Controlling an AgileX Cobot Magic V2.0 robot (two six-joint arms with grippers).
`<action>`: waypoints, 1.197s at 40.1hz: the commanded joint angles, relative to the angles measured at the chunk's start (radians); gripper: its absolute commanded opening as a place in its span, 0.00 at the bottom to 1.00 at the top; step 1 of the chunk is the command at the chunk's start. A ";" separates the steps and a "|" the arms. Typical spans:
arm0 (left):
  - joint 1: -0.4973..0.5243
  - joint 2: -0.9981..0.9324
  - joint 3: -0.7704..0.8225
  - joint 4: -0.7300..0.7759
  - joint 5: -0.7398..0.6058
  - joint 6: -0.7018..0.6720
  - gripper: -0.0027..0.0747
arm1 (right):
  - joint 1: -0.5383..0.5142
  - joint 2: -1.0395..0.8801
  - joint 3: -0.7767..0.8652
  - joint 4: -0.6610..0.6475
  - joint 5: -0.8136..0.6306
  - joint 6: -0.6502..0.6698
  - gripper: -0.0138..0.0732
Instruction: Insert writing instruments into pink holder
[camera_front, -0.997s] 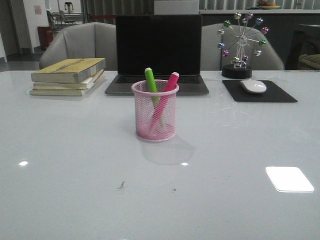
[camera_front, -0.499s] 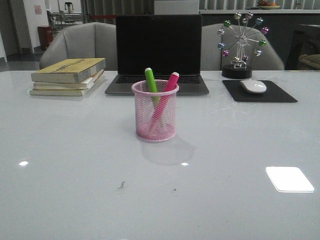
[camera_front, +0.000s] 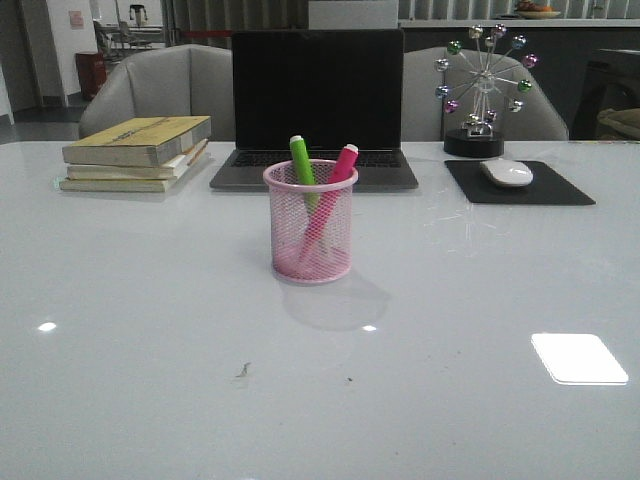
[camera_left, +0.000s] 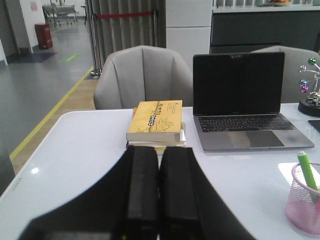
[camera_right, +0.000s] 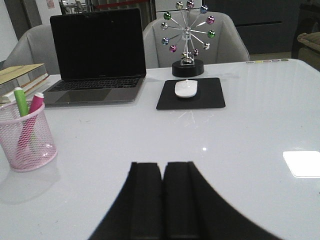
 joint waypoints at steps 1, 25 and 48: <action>0.002 -0.056 0.002 0.009 -0.088 -0.002 0.16 | -0.001 0.009 0.001 -0.011 -0.083 -0.003 0.22; 0.002 -0.436 0.397 0.021 -0.263 -0.002 0.16 | -0.001 0.009 0.001 -0.011 -0.083 -0.003 0.22; 0.002 -0.436 0.530 0.021 -0.303 -0.002 0.16 | -0.001 0.009 0.001 -0.011 -0.083 -0.003 0.22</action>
